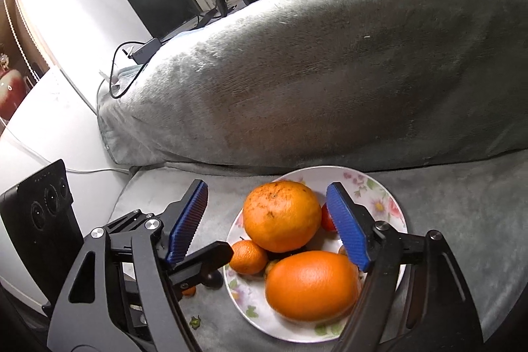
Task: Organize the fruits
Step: 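Lower the orange into the plate and open the right gripper, then move the right gripper to the dark plum while the left approaches the small tangerine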
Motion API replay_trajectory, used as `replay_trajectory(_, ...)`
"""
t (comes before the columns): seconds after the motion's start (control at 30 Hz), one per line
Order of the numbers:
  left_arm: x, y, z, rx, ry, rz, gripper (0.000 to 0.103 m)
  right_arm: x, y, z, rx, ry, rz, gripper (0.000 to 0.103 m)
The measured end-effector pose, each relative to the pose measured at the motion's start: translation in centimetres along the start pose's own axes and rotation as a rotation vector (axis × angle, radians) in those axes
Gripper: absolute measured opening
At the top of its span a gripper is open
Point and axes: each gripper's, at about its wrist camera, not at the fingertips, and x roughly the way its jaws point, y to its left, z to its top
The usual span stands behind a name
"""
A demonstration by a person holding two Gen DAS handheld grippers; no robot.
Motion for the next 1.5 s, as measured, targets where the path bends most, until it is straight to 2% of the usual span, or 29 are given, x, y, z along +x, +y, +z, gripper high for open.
replay_trajectory(0.3,-2.8,0.3,-0.5,0.032,-0.052,0.019,0.063,-2.1,1.3,-1.0,-0.032,-0.041,-0.026,0.078)
replay_trajectory(0.47,-4.0,0.6,-0.9,0.046,-0.074,0.021,0.063,-2.9,2.5,-2.1,-0.072,-0.064,-0.046,0.084)
replay_trajectory(1.0,-6.2,2.6,-2.7,0.061,-0.088,0.043,0.063,-3.9,5.3,-4.9,-0.146,-0.098,-0.032,0.084)
replay_trajectory(1.17,-6.9,4.2,-3.9,0.056,-0.072,0.066,0.063,-3.6,7.5,-6.4,-0.249,-0.081,-0.049,0.084)
replay_trajectory(1.4,-7.4,7.1,-5.7,0.006,-0.039,0.086,0.063,-2.1,9.0,-8.7,-0.303,-0.013,-0.011,0.084)
replay_trajectory(1.47,-7.4,7.8,-6.3,-0.004,-0.021,0.083,0.060,-1.5,9.4,-9.5,-0.323,0.008,-0.008,0.083)
replay_trajectory(1.5,-7.3,8.1,-6.7,-0.007,-0.009,0.081,0.056,-1.2,9.5,-9.7,-0.327,0.019,-0.008,0.079)
